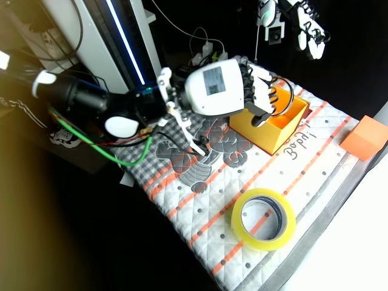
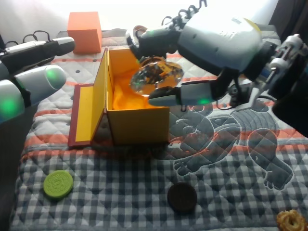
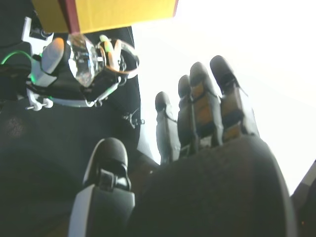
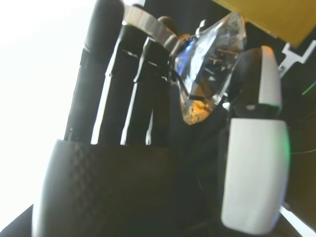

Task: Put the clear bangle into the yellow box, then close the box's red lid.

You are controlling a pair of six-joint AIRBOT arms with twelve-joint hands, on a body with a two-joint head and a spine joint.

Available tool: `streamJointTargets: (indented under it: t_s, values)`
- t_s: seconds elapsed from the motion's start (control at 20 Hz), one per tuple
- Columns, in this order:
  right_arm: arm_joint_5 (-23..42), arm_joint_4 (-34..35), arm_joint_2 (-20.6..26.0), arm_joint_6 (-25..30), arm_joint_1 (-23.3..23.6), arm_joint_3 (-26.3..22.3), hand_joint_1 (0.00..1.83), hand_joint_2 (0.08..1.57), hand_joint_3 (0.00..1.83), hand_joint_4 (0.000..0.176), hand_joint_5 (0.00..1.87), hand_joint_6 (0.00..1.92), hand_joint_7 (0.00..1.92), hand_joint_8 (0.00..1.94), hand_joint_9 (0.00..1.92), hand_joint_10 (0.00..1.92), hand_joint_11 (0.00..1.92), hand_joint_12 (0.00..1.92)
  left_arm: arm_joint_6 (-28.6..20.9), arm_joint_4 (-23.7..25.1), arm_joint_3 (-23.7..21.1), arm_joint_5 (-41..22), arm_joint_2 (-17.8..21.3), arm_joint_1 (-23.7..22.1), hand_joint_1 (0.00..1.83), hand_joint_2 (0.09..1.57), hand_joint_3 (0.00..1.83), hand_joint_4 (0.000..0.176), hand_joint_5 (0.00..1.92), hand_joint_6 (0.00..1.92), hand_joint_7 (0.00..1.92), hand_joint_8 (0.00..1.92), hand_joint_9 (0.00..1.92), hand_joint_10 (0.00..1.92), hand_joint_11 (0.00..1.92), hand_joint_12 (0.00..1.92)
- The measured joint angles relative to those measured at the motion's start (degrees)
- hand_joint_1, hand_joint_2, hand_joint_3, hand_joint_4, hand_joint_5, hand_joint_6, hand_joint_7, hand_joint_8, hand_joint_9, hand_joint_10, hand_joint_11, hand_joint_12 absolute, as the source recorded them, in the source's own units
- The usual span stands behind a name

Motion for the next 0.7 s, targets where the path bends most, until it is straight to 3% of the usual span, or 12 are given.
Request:
streamJointTargets:
  t_s: [0.05,0.1,0.15,0.3,0.35,0.4,0.45,0.5,0.55,0.6,0.65,0.7]
  values:
    - [-0.1,-0.3,-0.7,0.2,0.1,0.0,1.24,1.11,0.00,0.000,0.88,1.09,1.14,0.78,1.31,0.01,0.71,0.94,0.0,0.0,0.0,0.1,-0.1,-0.1,0.07,1.27,0.00,0.138,0.32,0.00,0.24,0.00,0.25,0.00,0.00,0.42]
    - [-0.1,-0.4,-1.0,0.3,0.1,0.0,1.35,1.10,0.00,0.000,0.86,1.06,1.13,0.65,1.07,0.91,0.64,1.04,0.0,0.0,0.0,0.2,-0.2,-0.1,0.09,1.26,0.00,0.148,0.32,0.00,0.24,0.00,0.24,0.00,0.00,0.41]
    - [-0.2,-0.5,-1.2,0.3,0.1,0.0,1.37,1.11,0.01,0.000,0.81,1.13,1.06,0.71,1.01,1.12,0.72,1.05,0.0,0.1,0.2,0.3,-0.2,-0.1,0.07,1.26,0.00,0.159,0.30,0.00,0.23,0.00,0.22,0.00,0.00,0.38]
    - [-0.4,-0.2,-1.3,0.3,0.2,0.0,1.37,1.14,0.00,0.000,0.76,1.22,0.98,0.84,0.97,1.20,0.70,0.94,0.0,-0.1,0.3,0.7,-0.2,-0.4,0.11,1.26,0.00,0.163,0.32,0.00,0.23,0.00,0.23,0.00,0.00,0.46]
    - [-0.5,-0.1,-1.3,0.3,0.2,0.1,1.23,1.17,0.00,0.000,0.76,1.28,0.99,0.96,1.03,0.60,0.80,0.96,0.0,-0.1,0.3,1.0,-0.3,-0.5,0.09,1.26,0.00,0.164,0.30,0.00,0.23,0.00,0.23,0.00,0.00,0.47]
    - [-0.5,-0.2,-1.4,0.3,0.2,0.1,1.20,1.18,0.00,0.000,0.75,1.30,0.97,1.03,1.10,0.31,0.83,1.00,0.0,0.1,0.3,1.0,-0.3,-0.5,0.08,1.26,0.00,0.165,0.29,0.00,0.23,0.00,0.23,0.00,0.00,0.44]
    - [-0.5,-0.2,-1.4,0.3,0.2,0.1,1.18,1.19,0.00,0.000,0.75,1.30,0.95,1.08,1.13,0.20,0.80,1.10,0.0,0.1,0.3,1.2,-0.3,-0.5,0.06,1.26,0.00,0.170,0.28,0.00,0.21,0.00,0.21,0.00,0.00,0.39]
    - [-0.5,-0.2,-1.4,0.3,0.2,0.1,1.01,1.23,0.00,0.026,0.74,1.33,0.87,0.46,1.01,0.09,0.61,1.14,0.0,-0.1,0.3,1.2,-0.3,-0.5,0.07,1.26,0.00,0.159,0.30,0.00,0.23,0.00,0.22,0.00,0.00,0.43]
    - [-0.6,-0.2,-1.4,0.3,0.2,0.1,0.71,1.26,0.00,0.000,0.66,0.59,0.84,0.16,0.92,0.03,0.50,1.21,0.0,-0.1,0.3,1.2,-0.3,-0.5,0.09,1.27,0.00,0.150,0.31,0.00,0.25,0.00,0.24,0.00,0.00,0.46]
    - [-0.7,-0.3,-1.4,0.4,0.2,0.2,0.45,1.30,0.00,0.000,0.60,0.21,0.71,0.03,0.74,0.01,0.31,1.20,0.0,-0.1,0.3,1.2,-0.3,-0.5,0.09,1.27,0.00,0.159,0.30,0.00,0.25,0.00,0.25,0.00,0.00,0.49]
    - [-1.1,-0.5,-1.5,0.3,0.2,0.7,0.28,1.33,0.00,0.000,0.53,0.06,0.61,0.01,0.66,0.00,0.23,1.21,0.0,-0.1,0.3,1.2,-0.3,-0.5,0.08,1.27,0.00,0.160,0.31,0.00,0.24,0.00,0.24,0.00,0.00,0.49]
    - [-1.5,-0.1,-1.6,0.5,0.3,0.9,0.12,1.28,0.00,0.006,0.33,0.01,0.46,0.00,0.57,0.00,0.16,1.25,-0.2,-0.1,0.3,1.2,-0.3,-0.5,0.06,1.27,0.00,0.165,0.30,0.00,0.23,0.00,0.25,0.00,0.00,0.49]
